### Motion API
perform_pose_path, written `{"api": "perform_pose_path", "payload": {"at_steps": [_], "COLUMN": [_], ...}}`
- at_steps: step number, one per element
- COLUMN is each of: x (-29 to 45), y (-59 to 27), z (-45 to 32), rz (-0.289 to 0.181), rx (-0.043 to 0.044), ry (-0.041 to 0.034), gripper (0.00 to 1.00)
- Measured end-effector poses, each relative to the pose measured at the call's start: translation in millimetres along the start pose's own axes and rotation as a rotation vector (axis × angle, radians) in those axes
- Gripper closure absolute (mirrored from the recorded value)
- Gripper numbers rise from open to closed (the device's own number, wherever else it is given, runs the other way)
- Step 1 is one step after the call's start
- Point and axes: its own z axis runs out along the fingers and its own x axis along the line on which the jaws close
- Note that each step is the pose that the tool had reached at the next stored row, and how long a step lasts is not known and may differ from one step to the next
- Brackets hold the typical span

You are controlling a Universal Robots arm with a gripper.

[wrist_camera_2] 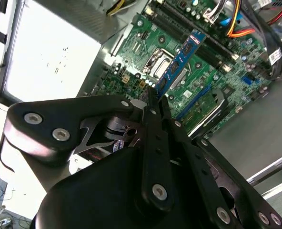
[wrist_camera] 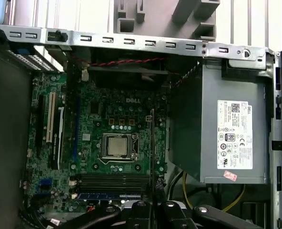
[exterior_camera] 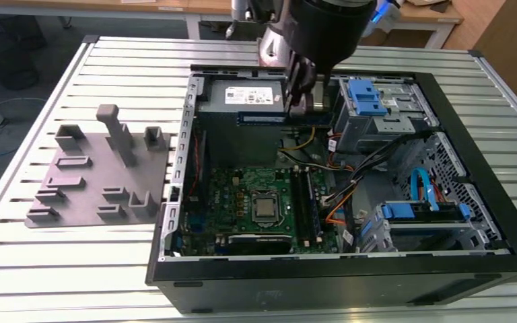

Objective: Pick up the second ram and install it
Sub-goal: 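Pick up the second ram and move it above second insertion slot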

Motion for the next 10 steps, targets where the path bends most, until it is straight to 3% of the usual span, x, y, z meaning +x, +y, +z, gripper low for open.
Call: {"api": "perform_pose_path", "payload": {"at_steps": [3, 10], "x": [0.3, 1.8], "y": [-8.9, -16.7], "z": [0.5, 12.0], "rz": [0.0, 0.0], "rx": [-0.0015, -0.0034], "ry": [0.0001, 0.0001], "gripper": [0.86, 0.86]}}
